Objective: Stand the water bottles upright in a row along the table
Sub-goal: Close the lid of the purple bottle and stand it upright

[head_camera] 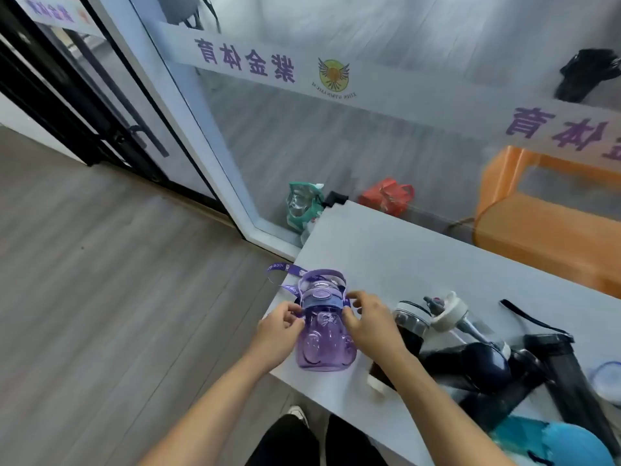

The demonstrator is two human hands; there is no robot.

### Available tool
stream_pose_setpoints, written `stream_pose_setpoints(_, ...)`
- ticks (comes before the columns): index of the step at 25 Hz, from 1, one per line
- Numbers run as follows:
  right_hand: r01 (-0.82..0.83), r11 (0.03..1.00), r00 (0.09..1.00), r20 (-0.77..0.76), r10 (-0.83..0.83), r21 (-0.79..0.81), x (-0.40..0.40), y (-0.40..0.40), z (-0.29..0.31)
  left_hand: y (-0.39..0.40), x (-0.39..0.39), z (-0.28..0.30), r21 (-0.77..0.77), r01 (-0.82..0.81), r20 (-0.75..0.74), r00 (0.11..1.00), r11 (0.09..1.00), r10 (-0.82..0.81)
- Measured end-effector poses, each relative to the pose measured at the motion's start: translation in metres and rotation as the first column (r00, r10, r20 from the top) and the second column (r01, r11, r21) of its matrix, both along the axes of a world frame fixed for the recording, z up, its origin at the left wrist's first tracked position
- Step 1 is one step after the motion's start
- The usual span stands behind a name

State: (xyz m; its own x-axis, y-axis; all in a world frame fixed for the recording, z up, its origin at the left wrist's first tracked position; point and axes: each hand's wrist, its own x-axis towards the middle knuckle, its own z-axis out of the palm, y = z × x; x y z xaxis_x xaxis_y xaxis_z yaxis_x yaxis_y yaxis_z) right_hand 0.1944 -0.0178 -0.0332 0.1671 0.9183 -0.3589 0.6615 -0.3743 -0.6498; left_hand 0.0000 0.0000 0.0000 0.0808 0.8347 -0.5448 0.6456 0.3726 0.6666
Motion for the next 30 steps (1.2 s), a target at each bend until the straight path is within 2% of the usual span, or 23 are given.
stream_pose_setpoints(3,0.058,0.984,0.998,-0.023,-0.062,-0.167,-0.003,0.02,-0.016,0.025,0.004,-0.018,-0.065,-0.034,-0.084,0.996,0.997,0.028)
stream_pose_setpoints(6,0.127,0.947,0.982,-0.1,-0.163,-0.296,-0.006,0.037,-0.029,0.05,0.005,-0.046,-0.208,-0.12,-0.091,0.991,0.971,0.103)
stream_pose_setpoints(10,0.22,0.874,0.909,-0.233,-0.345,-0.433,-0.007,0.055,-0.04,0.073,0.011,-0.066,-0.445,-0.212,0.06,0.962,0.87,0.265)
stream_pose_setpoints(13,0.255,0.868,0.881,-0.268,-0.39,-0.425,-0.015,0.057,-0.05,0.078,0.018,-0.061,-0.505,-0.235,0.152,0.923,0.831,0.353)
stream_pose_setpoints(18,0.415,0.883,0.772,-0.428,-0.47,-0.22,-0.014,0.075,-0.028,0.101,0.02,-0.045,-0.319,-0.262,0.325,0.872,0.911,0.365)
stream_pose_setpoints(22,0.471,0.875,0.676,-0.592,-0.438,-0.109,-0.012,0.089,0.011,0.125,0.024,-0.015,-0.1,-0.157,0.454,0.872,0.983,0.186)
stream_pose_setpoints(25,0.451,0.892,0.724,-0.583,-0.368,-0.003,-0.014,0.085,0.019,0.135,0.03,-0.001,0.053,-0.077,0.428,0.903,0.996,0.047)
stream_pose_setpoints(30,0.413,0.91,0.749,-0.575,-0.33,0.016,-0.022,0.068,0.013,0.129,0.024,-0.002,0.087,0.101,0.403,0.906,0.991,-0.128)
